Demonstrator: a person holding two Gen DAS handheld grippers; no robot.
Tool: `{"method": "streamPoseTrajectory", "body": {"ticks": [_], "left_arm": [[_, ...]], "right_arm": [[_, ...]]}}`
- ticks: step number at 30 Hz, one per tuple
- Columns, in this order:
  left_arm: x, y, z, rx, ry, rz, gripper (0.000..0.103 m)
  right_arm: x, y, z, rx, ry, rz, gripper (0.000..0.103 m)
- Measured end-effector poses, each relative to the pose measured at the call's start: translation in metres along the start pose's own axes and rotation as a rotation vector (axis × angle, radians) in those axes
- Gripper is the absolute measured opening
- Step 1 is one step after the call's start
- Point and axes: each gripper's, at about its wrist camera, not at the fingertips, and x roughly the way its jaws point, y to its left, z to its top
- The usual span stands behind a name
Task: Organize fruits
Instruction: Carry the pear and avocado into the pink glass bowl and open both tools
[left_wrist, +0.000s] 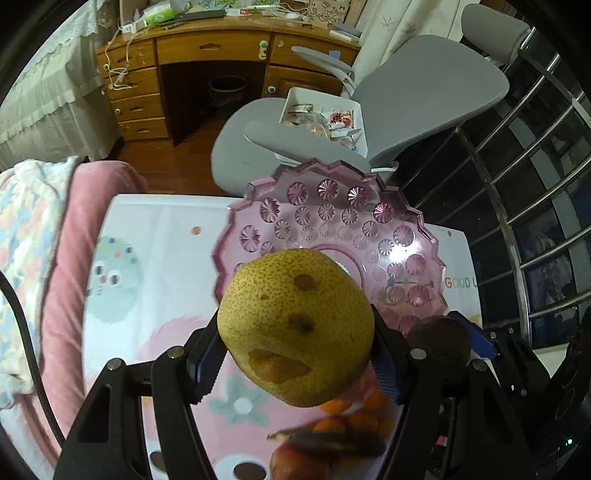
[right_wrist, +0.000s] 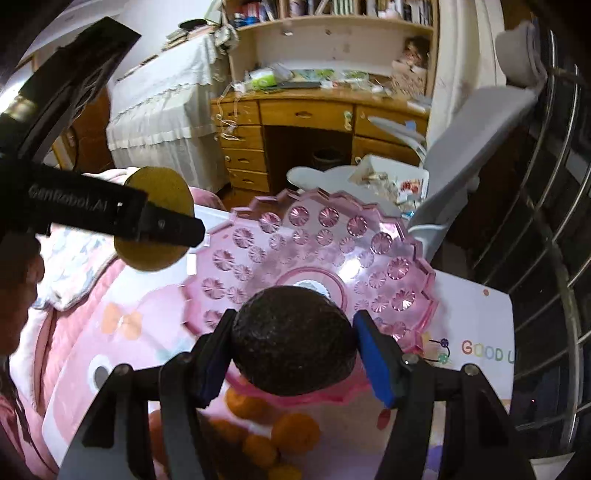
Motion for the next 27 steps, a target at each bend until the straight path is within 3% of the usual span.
{"method": "streamPoseTrajectory", "body": {"ticks": [7, 12, 14, 18, 27], "left_arm": [[0.048, 0.006, 0.004, -0.038, 0.052, 0.016, 0.068], [0.064, 0.012, 0.004, -0.066, 0.069, 0.022, 0.068], [0.066, 0.013, 0.005, -0.067, 0.054, 0.028, 0.070], [0.058, 0.014, 0.009, -0.067, -0.001, -0.002, 0.085], [0.042, 0.017, 0.003, -0.099, -0.020, -0.009, 0.086]], "right_arm": [[0.040, -0.001, -0.004, -0.037, 0.078, 0.002, 0.064], [0.051, -0.004, -0.007, -0.027, 0.083, 0.015, 0.060], [0.049, -0.002, -0.005, -0.042, 0.060, 0.015, 0.058], [0.051, 0.000, -0.006, -0.052, 0.067, 0.015, 0.058], [0.048, -0.006, -0.008, -0.008, 0.079, 0.025, 0.058]]}}
